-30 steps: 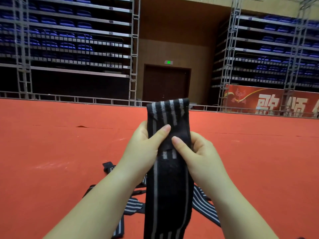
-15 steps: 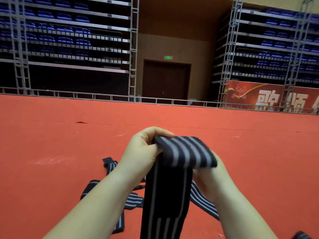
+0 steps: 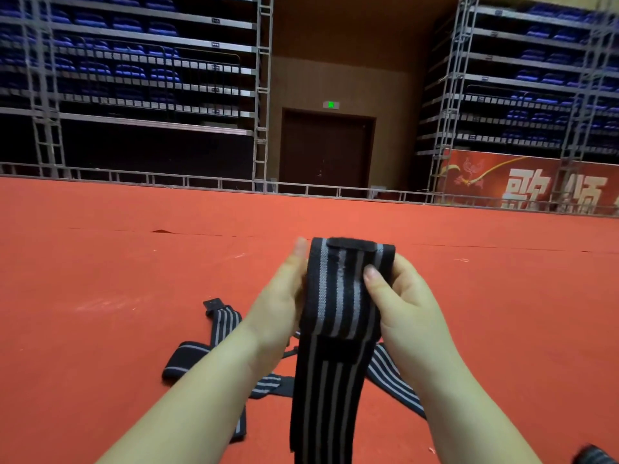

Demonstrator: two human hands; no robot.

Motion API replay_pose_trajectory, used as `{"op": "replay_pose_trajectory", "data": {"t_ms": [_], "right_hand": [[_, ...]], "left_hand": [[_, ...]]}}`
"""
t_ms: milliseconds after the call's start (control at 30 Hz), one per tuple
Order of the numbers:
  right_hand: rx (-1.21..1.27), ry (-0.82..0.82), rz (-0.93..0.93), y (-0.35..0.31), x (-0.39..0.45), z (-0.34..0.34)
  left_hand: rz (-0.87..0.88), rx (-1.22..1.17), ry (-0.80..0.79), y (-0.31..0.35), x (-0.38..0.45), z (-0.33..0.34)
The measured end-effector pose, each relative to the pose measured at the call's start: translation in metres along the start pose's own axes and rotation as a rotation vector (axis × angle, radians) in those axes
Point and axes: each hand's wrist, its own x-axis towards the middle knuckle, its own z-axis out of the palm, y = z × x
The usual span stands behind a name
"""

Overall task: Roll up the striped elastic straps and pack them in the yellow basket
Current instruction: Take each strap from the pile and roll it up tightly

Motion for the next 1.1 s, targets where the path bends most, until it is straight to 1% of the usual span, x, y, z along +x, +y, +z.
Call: {"op": "replay_pose_trajectory", "data": {"t_ms": [67,133,233,300,333,367,400,467,500,533,567,633,667,733,800,867,900,933,1000,1033,1067,1100], "right_hand": [[-0.014,0.006,-0.035,-0.002,-0.001,0.000],[-0.014,-0.014,-0.048,-0.006,-0.003,0.000],[0.001,-0.077,0.038,-0.006,-0.006,0.000],[-0.088,-0.140,0.117,-0.002,-0.009,0.001],[-0.166,-0.146,0.103,0.001,-0.011,0.002],[-0.226,-0.117,0.059,0.003,-0.012,0.002],[-0.276,-0.058,0.006,0.003,-0.012,0.002],[-0.333,0.075,-0.063,0.002,-0.011,0.000],[-0.334,0.113,-0.069,0.003,-0.010,-0.002],[-0.311,0.125,-0.050,0.006,-0.009,-0.003],[-0.264,0.111,-0.010,0.010,-0.008,-0.004],[-0.088,0.028,0.141,0.015,-0.007,-0.003],[0.031,-0.034,0.247,0.015,-0.006,-0.002],[0.237,-0.167,0.420,0.010,-0.007,-0.002],[0.396,-0.241,0.473,0.002,-0.009,-0.004],[0.480,-0.267,0.448,-0.002,-0.011,-0.007],[0.463,-0.270,0.429,-0.002,-0.012,-0.008],[0.410,-0.270,0.404,-0.002,-0.013,-0.010],[0.254,-0.248,0.304,0.002,-0.014,-0.011],[0.167,-0.213,0.241,0.003,-0.015,-0.011],[0.089,-0.168,0.177,0.004,-0.017,-0.009],[0.030,-0.124,0.118,0.006,-0.017,-0.007]], "left_hand": [[0.087,0.213,0.017,-0.004,-0.002,0.004],[0.212,0.373,0.100,-0.008,-0.001,0.004],[0.327,0.345,0.213,-0.008,0.000,0.005],[0.383,0.266,0.303,-0.005,0.001,0.005],[0.393,0.236,0.325,-0.004,0.001,0.004],[0.374,0.220,0.316,-0.006,0.003,0.002],[0.319,0.219,0.257,-0.008,0.003,-0.001],[0.157,0.228,0.032,-0.013,0.002,-0.002],[0.111,0.237,-0.050,-0.016,0.001,-0.002],[0.120,0.246,-0.086,-0.019,0.001,-0.004],[0.166,0.260,-0.083,-0.019,0.001,-0.005],[0.286,0.267,-0.012,-0.017,0.001,-0.005],[0.338,0.258,0.024,-0.016,0.002,-0.005],[0.438,0.321,0.096,-0.017,0.003,-0.006],[0.483,0.351,0.189,-0.017,0.006,-0.009],[0.475,0.373,0.204,-0.016,0.006,-0.010],[0.448,0.341,0.186,-0.016,0.006,-0.010],[0.399,0.237,0.174,-0.015,0.006,-0.011],[0.244,-0.063,0.110,-0.010,0.006,-0.011],[0.172,-0.149,0.067,-0.008,0.005,-0.011],[0.129,-0.111,0.023,-0.008,0.003,-0.010],[0.102,-0.024,-0.010,-0.009,0.002,-0.010]]}}
